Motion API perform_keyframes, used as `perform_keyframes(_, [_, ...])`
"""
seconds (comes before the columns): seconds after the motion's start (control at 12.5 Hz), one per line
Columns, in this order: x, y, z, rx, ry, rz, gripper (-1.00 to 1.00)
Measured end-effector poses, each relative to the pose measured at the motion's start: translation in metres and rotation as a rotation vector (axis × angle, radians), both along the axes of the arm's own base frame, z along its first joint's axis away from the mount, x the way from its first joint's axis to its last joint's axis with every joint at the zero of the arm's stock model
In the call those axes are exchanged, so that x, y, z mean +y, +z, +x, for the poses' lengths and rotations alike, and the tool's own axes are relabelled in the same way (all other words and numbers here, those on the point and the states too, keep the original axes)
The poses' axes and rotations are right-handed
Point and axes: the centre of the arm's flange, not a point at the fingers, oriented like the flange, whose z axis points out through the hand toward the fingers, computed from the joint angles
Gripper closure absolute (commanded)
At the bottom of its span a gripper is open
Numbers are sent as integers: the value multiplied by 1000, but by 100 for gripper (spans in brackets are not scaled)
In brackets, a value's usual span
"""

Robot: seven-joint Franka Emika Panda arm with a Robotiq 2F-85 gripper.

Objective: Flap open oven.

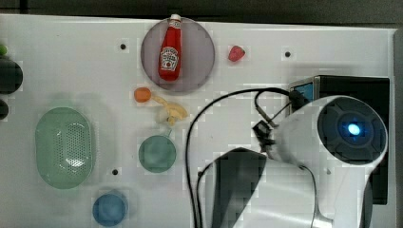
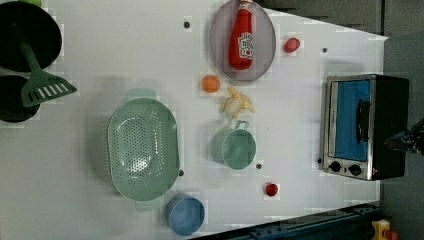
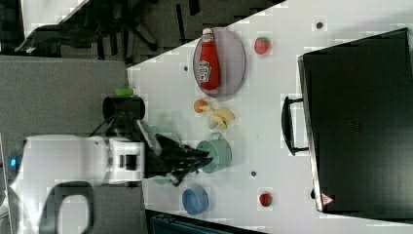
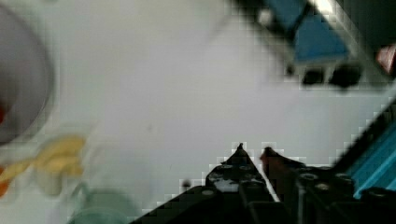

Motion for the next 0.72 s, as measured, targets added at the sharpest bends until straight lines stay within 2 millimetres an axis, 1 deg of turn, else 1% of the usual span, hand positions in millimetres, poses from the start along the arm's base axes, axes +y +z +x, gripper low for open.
perform_keyframes(0.08, [-14, -11, -2, -23, 43, -3, 65])
perform_keyframes(0.24, [-39, -29, -11, -14, 160, -32, 65])
perform_keyframes(0.4, [-63, -43, -13, -63, 269, -50, 65])
perform_keyframes(0.48, [-74, -53, -14, -78, 319, -53, 65])
perform_keyframes(0.64, [-90, -76, -22, -44, 435, -26, 65])
perform_keyframes(0.72, [-97, -88, -23, -33, 495, -21, 65])
